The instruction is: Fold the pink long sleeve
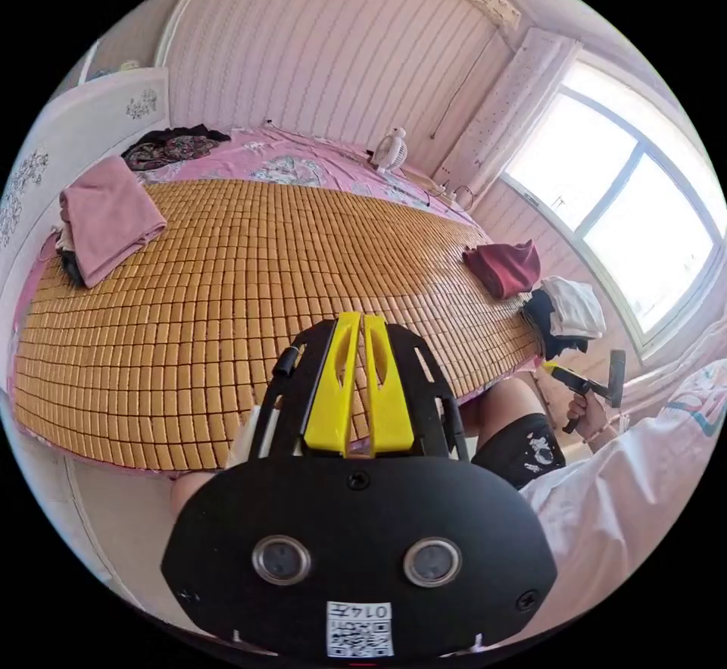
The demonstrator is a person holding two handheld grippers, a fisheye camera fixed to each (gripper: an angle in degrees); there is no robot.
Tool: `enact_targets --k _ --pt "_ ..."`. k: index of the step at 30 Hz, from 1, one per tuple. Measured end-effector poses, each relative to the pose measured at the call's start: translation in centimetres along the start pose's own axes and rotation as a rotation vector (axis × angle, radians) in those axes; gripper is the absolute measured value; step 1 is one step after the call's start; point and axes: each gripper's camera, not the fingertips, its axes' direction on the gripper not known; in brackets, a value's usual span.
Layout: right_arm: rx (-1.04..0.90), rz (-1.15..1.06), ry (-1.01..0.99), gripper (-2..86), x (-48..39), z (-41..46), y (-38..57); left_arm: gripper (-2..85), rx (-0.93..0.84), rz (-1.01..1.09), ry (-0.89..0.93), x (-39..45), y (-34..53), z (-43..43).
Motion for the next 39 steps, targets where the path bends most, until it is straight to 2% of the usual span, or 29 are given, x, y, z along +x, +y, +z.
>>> enact_targets --k 2,6,9,13,16,19,22,25,32,36,39 --pt "0.043 -0.211 -0.07 8.5 -5.9 0.8 -3.8 0.3 0.081 -0.039 -0.028 -1.4 1.4 -3.0" --pt "0.081 -0.469 -0.162 8.3 -16.2 2.2 -8.7 2.7 0.224 -0.08 -0.129 -4.5 5.7 -8.7" --pt "0.06 -0.634 -0.256 8.3 -25.0 3.9 -10.7 3.4 0.257 -0.153 -0.211 -7.9 8.0 -11.5" --pt "-0.069 -0.863 -0.343 8.3 -36.7 8.1 -11.7 4.1 0.269 -0.255 -0.266 -13.1 9.3 -13.4" --pt "-0.159 -0.978 -0.328 9.0 -44.3 11.8 -12.9 4.4 0.261 -0.309 -0.282 -17.6 9.1 -13.6" --pt "-0.173 -1.105 -0.162 9.7 -51.7 15.8 -14.4 4.7 0.227 -0.324 -0.177 -22.1 7.6 -12.8" --pt "-0.127 -1.156 -0.084 9.9 -58.0 19.5 -17.0 5.3 0.23 -0.313 -0.182 -26.0 5.3 -12.1" --pt "-0.166 -1.206 -0.043 10.7 -64.3 24.2 -19.9 6.4 0.21 -0.312 -0.252 -30.1 2.1 -10.8" --pt "-0.365 -1.175 -0.138 12.0 -78.5 37.3 -25.8 7.8 0.097 -0.356 -0.299 -40.7 -5.5 -6.2" --pt "-0.421 -1.093 -0.228 12.5 -85.1 43.4 -28.0 9.0 0.033 -0.279 -0.385 -43.7 -8.9 -2.8" --pt "-0.437 -1.022 -0.229 12.5 -89.1 48.0 -29.7 9.0 -0.017 -0.32 -0.396 -45.4 -10.9 -0.5"
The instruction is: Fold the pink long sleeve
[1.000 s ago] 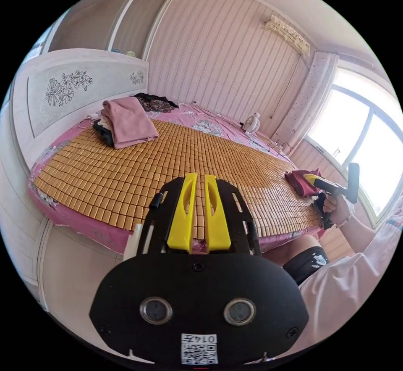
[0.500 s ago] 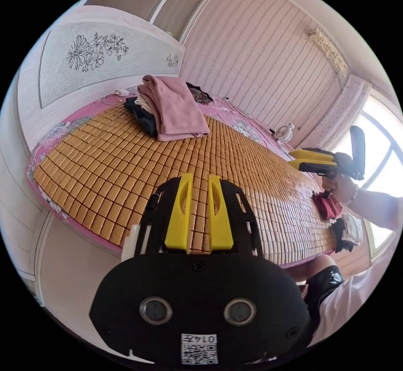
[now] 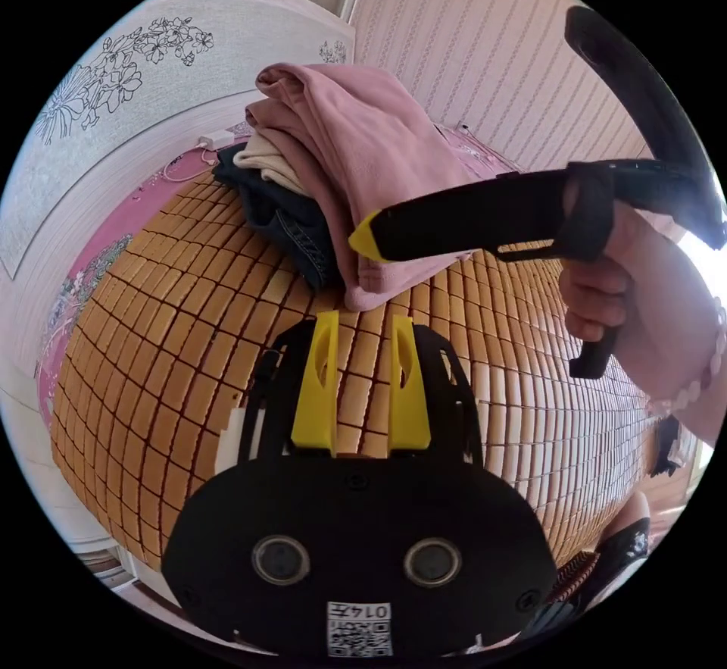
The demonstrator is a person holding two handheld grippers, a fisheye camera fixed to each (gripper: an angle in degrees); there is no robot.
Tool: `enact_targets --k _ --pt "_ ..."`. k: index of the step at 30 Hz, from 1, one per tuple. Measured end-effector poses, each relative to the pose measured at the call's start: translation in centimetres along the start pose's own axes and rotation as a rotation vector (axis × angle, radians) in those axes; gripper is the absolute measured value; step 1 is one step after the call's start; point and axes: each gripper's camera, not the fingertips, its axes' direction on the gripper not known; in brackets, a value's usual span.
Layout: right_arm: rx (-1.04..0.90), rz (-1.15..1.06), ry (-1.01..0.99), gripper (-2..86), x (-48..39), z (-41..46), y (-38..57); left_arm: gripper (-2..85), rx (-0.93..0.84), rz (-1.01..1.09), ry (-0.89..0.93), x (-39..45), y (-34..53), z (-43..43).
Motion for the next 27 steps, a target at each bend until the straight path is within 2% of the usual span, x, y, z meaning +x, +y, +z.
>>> enact_targets --k 4,6,7,10,12,15,17,23,27 --pt "-0.103 -0.056 0.165 3.4 1.4 2.9 -3.0 4.1 -0.049 -0.012 -0.02 0.2 -2.6 1.2" --pt "-0.122 -0.089 0.124 1.3 2.8 1.7 -3.2 2.5 -0.076 -0.023 -0.005 0.2 -3.3 1.0" --pt "-0.124 -0.093 0.097 0.8 4.0 0.2 -3.1 2.1 -0.073 -0.019 -0.007 0.3 -3.3 0.7" --pt "-0.069 -0.102 0.197 0.2 8.0 -5.6 -0.7 0.1 0.027 0.036 0.026 1.4 -1.8 -3.1" --pt "-0.012 -0.049 0.176 -0.1 11.5 -10.1 2.3 -0.7 0.108 0.099 0.042 3.1 0.7 -8.1" --pt "0.109 0.067 0.143 -0.3 16.7 -18.1 10.3 -0.9 0.158 0.212 0.132 6.0 7.0 -14.6" --pt "0.189 0.171 0.074 -0.2 19.2 -22.7 19.2 -0.9 0.095 0.21 0.148 7.1 11.3 -16.4" --pt "0.08 0.402 0.024 0.0 19.1 -23.4 42.0 -0.8 -0.089 0.114 0.314 9.5 20.6 -18.5" --pt "0.07 0.696 -0.007 0.4 19.8 -24.0 56.0 0.4 -0.066 0.141 0.338 13.4 20.8 -19.6"
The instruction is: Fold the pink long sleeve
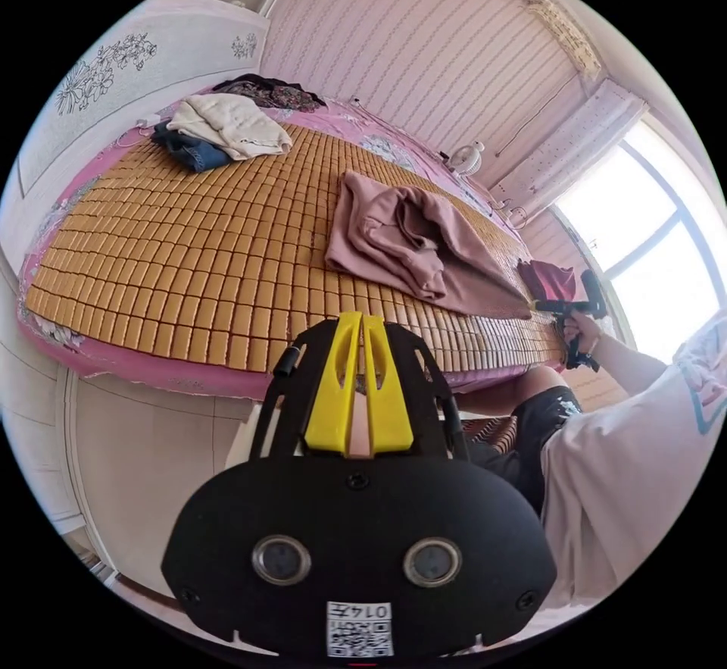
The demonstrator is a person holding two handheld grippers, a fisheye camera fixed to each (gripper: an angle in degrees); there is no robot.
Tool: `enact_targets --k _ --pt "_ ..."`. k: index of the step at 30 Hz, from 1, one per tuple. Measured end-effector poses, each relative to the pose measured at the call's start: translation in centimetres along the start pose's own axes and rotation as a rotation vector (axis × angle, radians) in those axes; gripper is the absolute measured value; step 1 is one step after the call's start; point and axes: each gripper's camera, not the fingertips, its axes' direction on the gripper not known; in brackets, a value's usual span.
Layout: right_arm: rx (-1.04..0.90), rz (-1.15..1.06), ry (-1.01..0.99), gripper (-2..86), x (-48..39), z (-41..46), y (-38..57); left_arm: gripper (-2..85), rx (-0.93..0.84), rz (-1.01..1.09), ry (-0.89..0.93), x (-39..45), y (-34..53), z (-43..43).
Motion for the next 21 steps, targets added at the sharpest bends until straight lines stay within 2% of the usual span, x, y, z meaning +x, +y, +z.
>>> enact_targets --k 2,4,7,11,13,15,17,21 --pt "-0.033 0.212 0.003 1.0 5.8 -0.7 5.7 5.7 -0.001 0.035 0.021 1.9 -1.2 1.0" --pt "-0.007 0.296 0.071 1.5 8.0 -1.7 9.3 10.5 0.021 0.081 0.05 3.9 -2.5 2.2" --pt "0.078 0.331 0.105 4.4 9.3 -3.0 13.4 12.3 0.009 0.167 0.016 6.9 -5.0 4.9" --pt "0.04 0.397 0.176 14.2 10.7 -1.6 15.8 13.5 -0.141 0.21 0.017 10.6 -7.4 11.3" --pt "0.008 0.427 0.213 15.7 11.8 -0.7 16.4 13.4 -0.23 0.218 -0.034 12.2 -7.5 14.2" --pt "-0.015 0.455 0.245 15.7 13.2 0.2 17.4 10.7 -0.386 0.223 -0.192 14.1 -6.8 17.5" --pt "-0.055 0.496 0.18 13.7 15.2 1.7 18.6 8.1 -0.365 0.262 -0.291 15.6 -6.0 17.2" --pt "-0.063 0.542 0.221 6.7 17.0 2.1 20.8 2.5 -0.376 0.244 -0.228 17.3 -3.9 15.8"
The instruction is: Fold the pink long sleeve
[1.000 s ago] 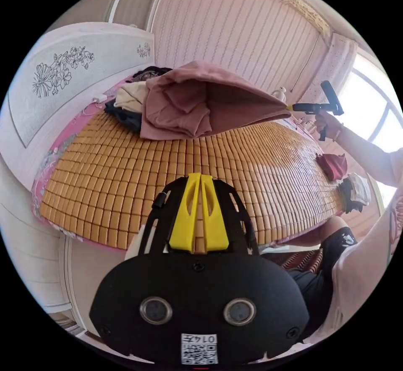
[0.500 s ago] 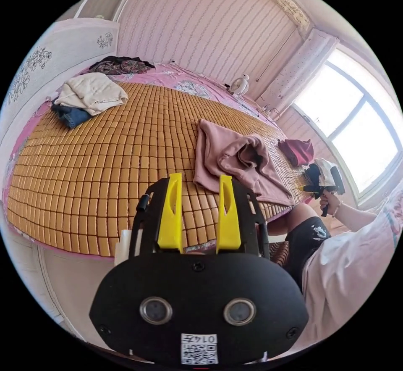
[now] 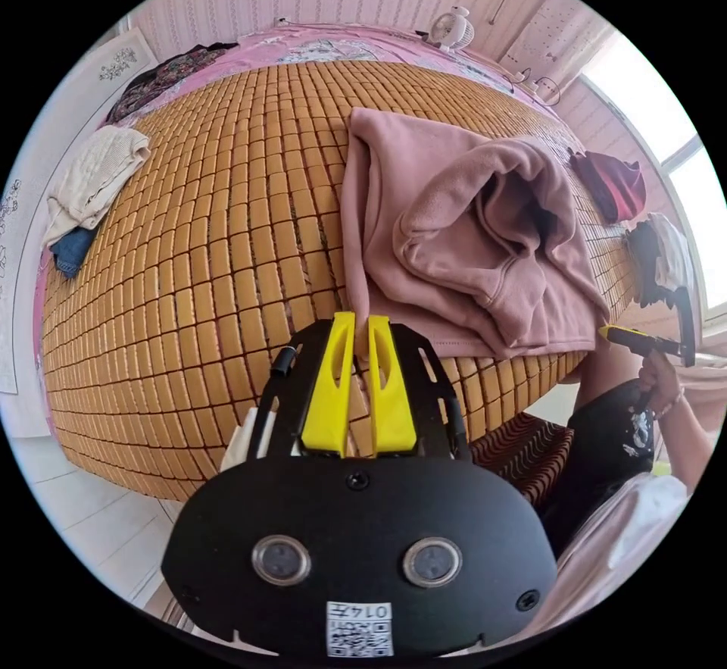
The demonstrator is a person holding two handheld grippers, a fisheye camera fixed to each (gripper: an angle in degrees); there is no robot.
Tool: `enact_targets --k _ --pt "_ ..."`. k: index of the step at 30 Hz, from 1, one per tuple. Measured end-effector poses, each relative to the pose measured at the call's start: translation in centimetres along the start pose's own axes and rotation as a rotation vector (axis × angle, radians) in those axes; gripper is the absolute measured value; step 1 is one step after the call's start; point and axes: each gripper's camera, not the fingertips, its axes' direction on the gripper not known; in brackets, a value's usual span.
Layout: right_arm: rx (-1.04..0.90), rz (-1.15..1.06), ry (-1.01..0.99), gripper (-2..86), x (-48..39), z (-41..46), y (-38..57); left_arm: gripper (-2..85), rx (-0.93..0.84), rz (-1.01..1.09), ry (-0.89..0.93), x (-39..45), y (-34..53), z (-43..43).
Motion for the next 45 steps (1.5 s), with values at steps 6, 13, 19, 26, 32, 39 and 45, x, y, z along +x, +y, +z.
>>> enact_targets --k 6,13,19,26,32,39,45 --pt "0.004 -0.095 -0.496 3.0 6.5 -0.7 2.7 0.5 0.2 0.075 0.099 2.4 5.0 -7.7" --pt "0.302 -0.255 -1.002 1.3 13.7 -10.0 3.0 -0.2 0.557 0.131 0.139 4.0 8.5 -24.0" --pt "0.641 -0.541 -1.079 1.0 14.5 -25.5 3.2 -0.4 0.988 0.117 0.116 4.7 14.5 -41.4" --pt "1.043 -0.842 -1.024 0.6 13.8 -45.8 9.7 -0.7 1.352 0.132 0.021 8.2 23.8 -58.5" --pt "1.242 -0.94 -1.084 0.4 13.2 -53.8 16.6 -0.8 1.61 0.067 0.325 7.8 30.6 -62.6" --pt "1.529 -1.125 -1.093 0.3 14.7 -60.2 25.7 -0.6 1.878 0.277 0.267 11.9 38.3 -68.1" --pt "1.578 -1.185 -0.901 0.0 12.1 -62.5 26.6 -0.6 1.711 0.224 0.117 10.7 33.6 -69.4"
